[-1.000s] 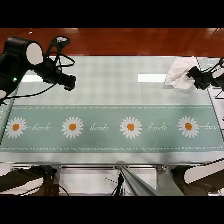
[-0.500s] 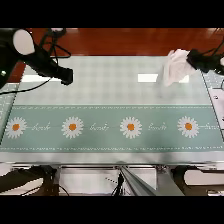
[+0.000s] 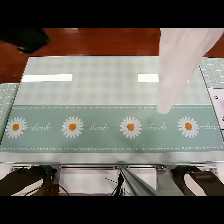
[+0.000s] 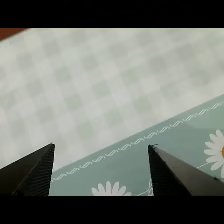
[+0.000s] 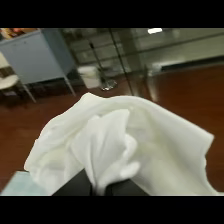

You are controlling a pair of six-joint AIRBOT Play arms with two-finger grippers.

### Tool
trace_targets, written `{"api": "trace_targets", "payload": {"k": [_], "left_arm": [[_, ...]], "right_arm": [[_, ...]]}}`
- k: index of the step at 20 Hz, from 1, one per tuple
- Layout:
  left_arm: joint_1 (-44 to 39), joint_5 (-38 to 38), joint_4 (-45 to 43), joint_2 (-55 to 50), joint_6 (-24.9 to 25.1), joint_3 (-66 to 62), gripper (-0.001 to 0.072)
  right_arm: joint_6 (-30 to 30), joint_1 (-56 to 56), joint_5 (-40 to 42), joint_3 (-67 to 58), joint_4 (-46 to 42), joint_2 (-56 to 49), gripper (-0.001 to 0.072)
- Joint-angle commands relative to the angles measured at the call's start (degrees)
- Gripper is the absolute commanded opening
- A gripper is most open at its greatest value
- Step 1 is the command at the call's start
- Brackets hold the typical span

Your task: Fold the shirts.

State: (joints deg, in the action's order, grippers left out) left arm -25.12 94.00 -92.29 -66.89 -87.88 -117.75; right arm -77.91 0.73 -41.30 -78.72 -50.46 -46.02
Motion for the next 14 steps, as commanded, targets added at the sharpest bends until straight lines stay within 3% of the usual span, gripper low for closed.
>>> {"api": "trace_targets", "payload": {"k": [1, 4, 7, 14], "left_arm": [[-1.6, 1.07, -0.02, 7.39, -1.92, -1.75, 0.0709], [-1.57, 1.2, -0.02, 12.39, -2.93, 0.39, 0.0709], [-1.57, 1.25, -0.02, 13.92, -4.85, 2.19, 0.0709], [-1.57, 1.7, -0.04, 13.55, -5.46, 11.8, 0.0709]], "right_arm": [[-1.44, 4.98, -5.14, -0.02, 4.02, 8.07, 0.0026], [-1.57, 7.69, -16.37, 0.0, 2.03, 6.56, 0.0026], [-3.13, 13.4, -25.42, 0.07, -6.14, -0.33, 0.0026], [-4.81, 43.25, -20.41, 0.04, -15.5, -27.8, 0.0027]]}}
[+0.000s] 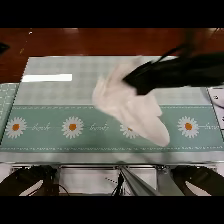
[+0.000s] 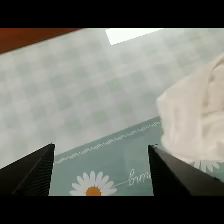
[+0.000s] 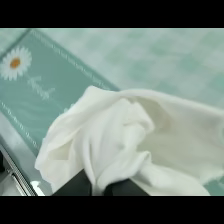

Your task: Fold the shirts.

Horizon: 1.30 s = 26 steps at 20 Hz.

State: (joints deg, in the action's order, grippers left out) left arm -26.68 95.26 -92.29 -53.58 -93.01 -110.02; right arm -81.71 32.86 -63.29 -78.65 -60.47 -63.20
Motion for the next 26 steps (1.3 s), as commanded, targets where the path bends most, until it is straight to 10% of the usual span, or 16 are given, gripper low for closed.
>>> {"api": "trace_targets", "payload": {"k": [1, 3, 6, 16, 26], "left_arm": [[-0.02, 0.81, -0.07, 0.24, -0.33, 6.1, 0.0708], [0.0, 1.73, -0.07, 0.26, -0.35, 10.99, 0.0709], [0.0, 1.22, -0.31, 0.26, -0.28, 18.71, 0.0709], [9.29, -6.05, 0.52, 7.96, 0.76, 53.13, 0.0704], [36.09, -19.71, 30.88, 6.8, 16.44, 81.02, 0.0688]], "right_arm": [[-1.38, 13.73, 1.99, -0.02, -6.56, -14.32, 0.0027], [-2.49, 16.98, 1.99, -0.02, -8.94, -20.74, 0.0029], [-2.56, 16.9, 1.51, -0.02, -11.15, -25.22, 0.0503], [-2.62, -12.46, -15.69, 1.68, -38.88, -0.42, 0.0541], [8.04, -53.53, -9.97, 19.98, 1.01, 3.3, 0.0546]]}}
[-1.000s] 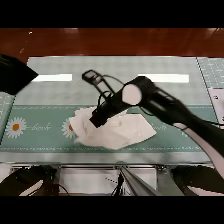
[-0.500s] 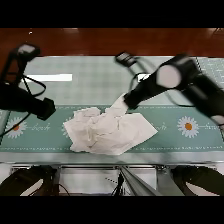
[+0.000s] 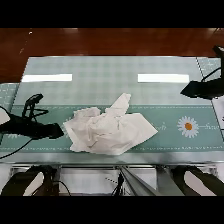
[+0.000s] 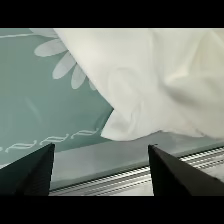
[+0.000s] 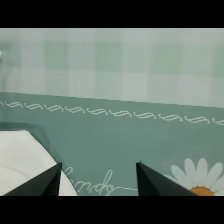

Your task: Fold the shirts.

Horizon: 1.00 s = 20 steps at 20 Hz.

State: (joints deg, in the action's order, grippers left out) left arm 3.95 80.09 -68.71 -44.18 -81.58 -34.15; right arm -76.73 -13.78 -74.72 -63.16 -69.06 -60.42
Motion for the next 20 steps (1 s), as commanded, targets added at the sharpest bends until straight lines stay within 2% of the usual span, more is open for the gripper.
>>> {"api": "trace_targets", "payload": {"k": [1, 4, 7, 10, 11, 13, 16, 17, 20], "left_arm": [[5.9, -5.7, 8.94, -4.76, 6.12, 5.31, 0.0688], [5.9, -10.58, 14.95, -12.5, 8.72, 5.31, 0.0688], [5.92, -12.22, 15.85, -20.92, 11.58, 5.29, 0.0688], [5.9, -14.38, 17.42, -27.74, 12.35, 5.27, 0.0686], [5.9, -15.19, 19.45, -29.24, 13.18, 5.27, 0.0618], [5.86, -17.14, 24.39, -31.56, 13.66, 5.14, 0.0362], [5.73, -19.78, 28.39, -32.85, 13.73, 5.01, 0.0088], [5.75, -19.65, 28.41, -32.94, 15.02, 4.79, 0.0021], [5.79, -17.38, 28.3, -32.85, 17.2, 4.72, 0.002]], "right_arm": [[3.74, -6.86, 1.49, 5.38, 9.42, 0.52, 0.0545], [3.96, -6.82, 1.33, 6.58, 9.84, 0.52, 0.0545], [3.93, -6.82, 1.2, 6.58, 10.12, 0.52, 0.0545], [3.93, -6.82, 1.22, 6.58, 10.16, 0.52, 0.0545], [3.91, -6.82, 1.18, 6.56, 10.16, 0.52, 0.0545], [3.52, -6.82, 1.2, 6.58, 10.21, 0.52, 0.0545], [3.26, -6.82, 1.16, 6.58, 10.21, 0.52, 0.0544], [3.28, -6.82, 1.2, 6.58, 10.03, 0.52, 0.0544], [3.28, -6.82, 0.81, 7.1, 6.51, 0.52, 0.0525]]}}
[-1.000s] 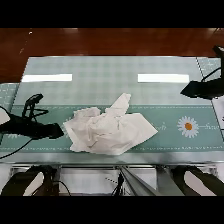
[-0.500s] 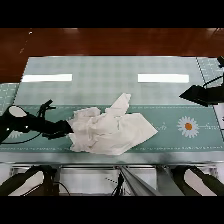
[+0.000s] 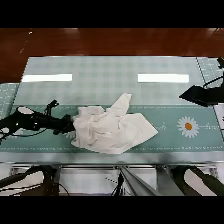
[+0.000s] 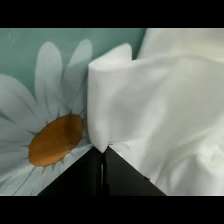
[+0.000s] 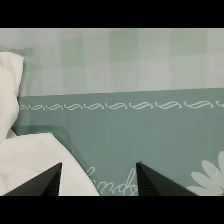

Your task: Fold the shirts.

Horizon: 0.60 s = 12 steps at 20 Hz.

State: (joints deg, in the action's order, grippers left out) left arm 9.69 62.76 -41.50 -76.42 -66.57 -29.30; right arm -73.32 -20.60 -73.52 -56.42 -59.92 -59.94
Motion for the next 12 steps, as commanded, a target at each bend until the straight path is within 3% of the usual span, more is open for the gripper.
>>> {"api": "trace_targets", "payload": {"k": [1, 7, 12], "left_arm": [[0.04, 1.22, 1.07, -0.48, 3.15, -0.13, 0.0019], [0.04, 4.81, 1.03, 3.37, 4.61, -0.13, 0.0019], [0.04, 6.36, 1.05, 7.45, 5.49, -0.13, 0.0019]], "right_arm": [[-0.13, -0.02, -0.72, 1.46, -4.35, 0.04, 0.0519], [0.35, -0.04, -0.57, 17.33, -0.04, 0.04, 0.0553], [1.05, 1.18, 7.26, 28.61, 9.11, 0.04, 0.0553]]}}
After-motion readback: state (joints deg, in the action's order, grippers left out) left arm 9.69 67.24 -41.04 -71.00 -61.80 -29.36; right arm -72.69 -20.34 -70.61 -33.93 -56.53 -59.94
